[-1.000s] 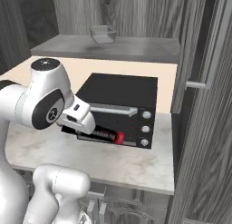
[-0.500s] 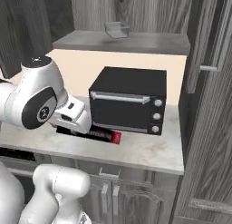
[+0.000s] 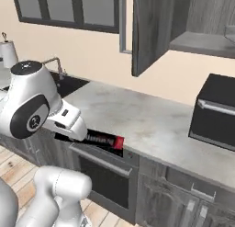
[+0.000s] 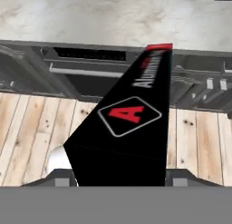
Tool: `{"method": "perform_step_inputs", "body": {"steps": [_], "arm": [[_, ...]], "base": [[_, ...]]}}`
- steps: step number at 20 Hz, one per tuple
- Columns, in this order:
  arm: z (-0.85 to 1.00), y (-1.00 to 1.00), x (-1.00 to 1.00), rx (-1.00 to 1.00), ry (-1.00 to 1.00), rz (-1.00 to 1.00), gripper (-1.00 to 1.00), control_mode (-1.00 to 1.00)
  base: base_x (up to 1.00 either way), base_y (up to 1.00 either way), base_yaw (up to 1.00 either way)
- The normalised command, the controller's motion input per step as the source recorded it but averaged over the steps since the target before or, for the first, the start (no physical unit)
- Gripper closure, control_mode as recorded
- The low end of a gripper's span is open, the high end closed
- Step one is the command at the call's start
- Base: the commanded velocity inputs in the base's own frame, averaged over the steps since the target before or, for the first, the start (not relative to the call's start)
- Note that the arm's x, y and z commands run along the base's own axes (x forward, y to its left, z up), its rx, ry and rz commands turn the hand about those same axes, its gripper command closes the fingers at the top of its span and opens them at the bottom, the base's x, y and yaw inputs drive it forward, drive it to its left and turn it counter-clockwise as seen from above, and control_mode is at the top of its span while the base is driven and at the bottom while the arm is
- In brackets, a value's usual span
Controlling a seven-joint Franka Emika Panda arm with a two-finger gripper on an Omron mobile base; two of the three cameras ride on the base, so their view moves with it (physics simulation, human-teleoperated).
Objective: Retrieve the tupperware and aluminum foil from the cabinet and place them on the dining counter near the plate with lime and broccoli to prepare for storing leftovers.
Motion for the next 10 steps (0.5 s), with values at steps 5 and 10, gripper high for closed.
{"method": "perform_step_inputs", "body": {"steps": [5, 10], "arm": [[0.0, 0.0, 0.0, 0.0, 0.0, 0.0, 1.0, 1.0], [0.0, 0.0, 0.0, 0.0, 0.0, 0.0, 1.0, 1.0]], "base": [[-0.09, 0.52, 0.91], [-0.01, 0.38, 0.91]]}}
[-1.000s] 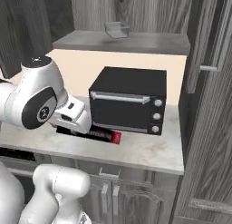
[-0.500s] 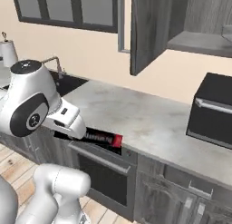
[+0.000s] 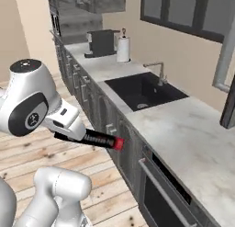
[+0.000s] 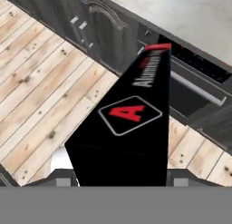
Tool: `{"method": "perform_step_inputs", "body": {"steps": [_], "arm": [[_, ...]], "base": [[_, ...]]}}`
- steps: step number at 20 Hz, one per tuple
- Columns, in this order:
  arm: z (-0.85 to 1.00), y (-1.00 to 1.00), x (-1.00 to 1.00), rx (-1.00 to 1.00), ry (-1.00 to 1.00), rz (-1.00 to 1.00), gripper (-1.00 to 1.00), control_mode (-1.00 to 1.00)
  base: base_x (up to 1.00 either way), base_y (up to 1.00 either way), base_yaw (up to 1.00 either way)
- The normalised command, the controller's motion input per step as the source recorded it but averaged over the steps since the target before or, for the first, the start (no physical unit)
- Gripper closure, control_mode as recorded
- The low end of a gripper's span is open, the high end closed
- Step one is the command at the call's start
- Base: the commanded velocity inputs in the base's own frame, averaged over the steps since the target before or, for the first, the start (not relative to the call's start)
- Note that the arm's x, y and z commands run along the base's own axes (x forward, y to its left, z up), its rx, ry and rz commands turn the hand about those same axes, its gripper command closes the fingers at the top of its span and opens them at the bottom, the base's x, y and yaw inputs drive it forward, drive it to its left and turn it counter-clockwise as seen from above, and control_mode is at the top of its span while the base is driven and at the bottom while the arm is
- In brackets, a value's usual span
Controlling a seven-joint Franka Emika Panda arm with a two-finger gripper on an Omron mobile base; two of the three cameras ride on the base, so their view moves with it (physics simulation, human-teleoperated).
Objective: Retrieve the tupperware and aluminum foil from the cabinet and place them on the dining counter near the plate with lime and broccoli to prepare for storing leftovers.
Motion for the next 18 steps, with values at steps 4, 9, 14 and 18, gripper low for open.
{"method": "perform_step_inputs", "body": {"steps": [4, 9, 14, 18], "arm": [[0.0, 0.0, 0.0, 0.0, 0.0, 0.0, 1.0, 1.0], [0.0, 0.0, 0.0, 0.0, 0.0, 0.0, 1.0, 1.0], [0.0, 0.0, 0.0, 0.0, 0.0, 0.0, 1.0, 1.0], [0.0, 0.0, 0.0, 0.0, 0.0, 0.0, 1.0, 1.0]], "base": [[0.0, 0.21, 0.9], [0.0, 0.18, 0.87], [-0.33, 0.64, 0.81], [-0.87, 1.0, 0.69]]}}
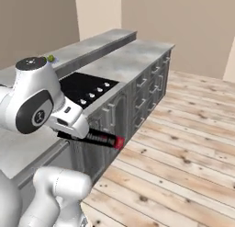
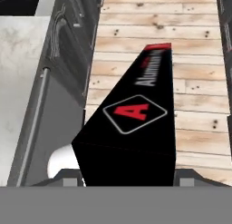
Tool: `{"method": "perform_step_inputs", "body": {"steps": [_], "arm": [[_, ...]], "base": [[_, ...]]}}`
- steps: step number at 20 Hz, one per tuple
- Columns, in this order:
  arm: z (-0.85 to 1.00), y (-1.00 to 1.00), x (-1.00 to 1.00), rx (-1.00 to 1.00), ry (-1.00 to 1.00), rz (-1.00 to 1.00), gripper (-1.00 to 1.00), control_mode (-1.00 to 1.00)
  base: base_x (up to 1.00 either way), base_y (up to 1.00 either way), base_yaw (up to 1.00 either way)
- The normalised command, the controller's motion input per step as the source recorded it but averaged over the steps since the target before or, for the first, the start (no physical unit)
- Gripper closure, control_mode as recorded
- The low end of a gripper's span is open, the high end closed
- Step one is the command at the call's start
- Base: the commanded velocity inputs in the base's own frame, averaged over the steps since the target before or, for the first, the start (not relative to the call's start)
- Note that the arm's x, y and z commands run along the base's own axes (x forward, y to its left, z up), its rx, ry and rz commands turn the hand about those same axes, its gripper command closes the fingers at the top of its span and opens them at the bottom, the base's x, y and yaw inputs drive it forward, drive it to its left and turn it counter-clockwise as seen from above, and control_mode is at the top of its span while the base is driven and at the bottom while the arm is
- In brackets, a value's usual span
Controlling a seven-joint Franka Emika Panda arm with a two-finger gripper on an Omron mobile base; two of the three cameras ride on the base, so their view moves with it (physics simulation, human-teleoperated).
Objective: Retrieve the tupperware and aluminum foil from the cabinet and place them on the dining counter near the plate with lime and broccoli to prepare for storing leftovers.
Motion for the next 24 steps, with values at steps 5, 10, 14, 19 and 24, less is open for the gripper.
{"method": "perform_step_inputs", "body": {"steps": [5, 10, 14, 19, 24], "arm": [[0.0, 0.0, 0.0, 0.0, 0.0, 0.0, 1.0, 1.0], [0.0, 0.0, 0.0, 0.0, 0.0, 0.0, 1.0, 1.0], [0.0, 0.0, 0.0, 0.0, 0.0, 0.0, 1.0, 1.0], [0.0, 0.0, 0.0, 0.0, 0.0, 0.0, 1.0, 1.0], [0.0, 0.0, 0.0, 0.0, 0.0, 0.0, 1.0, 1.0]], "base": [[-0.89, 1.0, 0.65], [-0.99, 1.0, 0.55], [-1.0, 0.89, 0.48], [-1.0, 0.0, 0.53], [-1.0, -0.24, 0.4]]}}
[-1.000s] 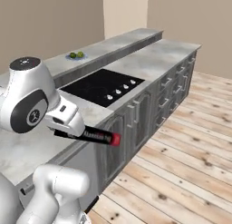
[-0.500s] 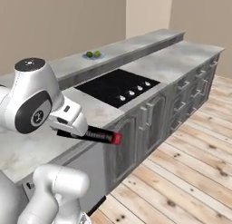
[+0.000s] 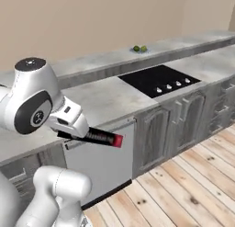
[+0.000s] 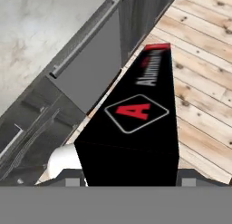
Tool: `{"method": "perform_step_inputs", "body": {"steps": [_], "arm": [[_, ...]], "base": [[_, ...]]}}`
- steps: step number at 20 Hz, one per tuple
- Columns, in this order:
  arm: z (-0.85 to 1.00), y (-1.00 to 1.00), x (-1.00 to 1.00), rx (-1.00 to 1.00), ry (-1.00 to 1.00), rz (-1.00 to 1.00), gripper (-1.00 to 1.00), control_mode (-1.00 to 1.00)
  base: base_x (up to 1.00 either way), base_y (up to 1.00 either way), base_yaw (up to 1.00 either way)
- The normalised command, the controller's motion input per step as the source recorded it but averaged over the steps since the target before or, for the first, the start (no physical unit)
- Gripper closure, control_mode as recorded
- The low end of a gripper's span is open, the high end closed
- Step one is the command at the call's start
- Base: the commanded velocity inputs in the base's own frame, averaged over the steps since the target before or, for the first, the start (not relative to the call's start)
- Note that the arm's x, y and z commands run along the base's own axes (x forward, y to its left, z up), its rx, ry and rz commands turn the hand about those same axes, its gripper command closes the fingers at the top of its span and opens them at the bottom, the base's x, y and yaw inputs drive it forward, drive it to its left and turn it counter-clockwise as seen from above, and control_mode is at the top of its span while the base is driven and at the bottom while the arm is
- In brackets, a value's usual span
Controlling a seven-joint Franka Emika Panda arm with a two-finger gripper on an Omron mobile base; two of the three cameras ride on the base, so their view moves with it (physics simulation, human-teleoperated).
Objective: Retrieve the tupperware and aluminum foil from the cabinet and place them on the dining counter near the plate with lime and broccoli to prepare for storing leftovers.
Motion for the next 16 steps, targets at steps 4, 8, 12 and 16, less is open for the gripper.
{"method": "perform_step_inputs", "body": {"steps": [4, 8, 12, 16], "arm": [[0.0, 0.0, 0.0, 0.0, 0.0, 0.0, 1.0, 1.0], [0.0, 0.0, 0.0, 0.0, 0.0, 0.0, 1.0, 1.0], [0.0, 0.0, 0.0, 0.0, 0.0, 0.0, 1.0, 1.0], [0.0, 0.0, 0.0, 0.0, 0.0, 0.0, 1.0, 1.0]], "base": [[-0.95, 0.67, 0.55], [-0.43, 1.0, 0.64], [-0.31, 1.0, 0.61], [-0.05, 1.0, 0.52]]}}
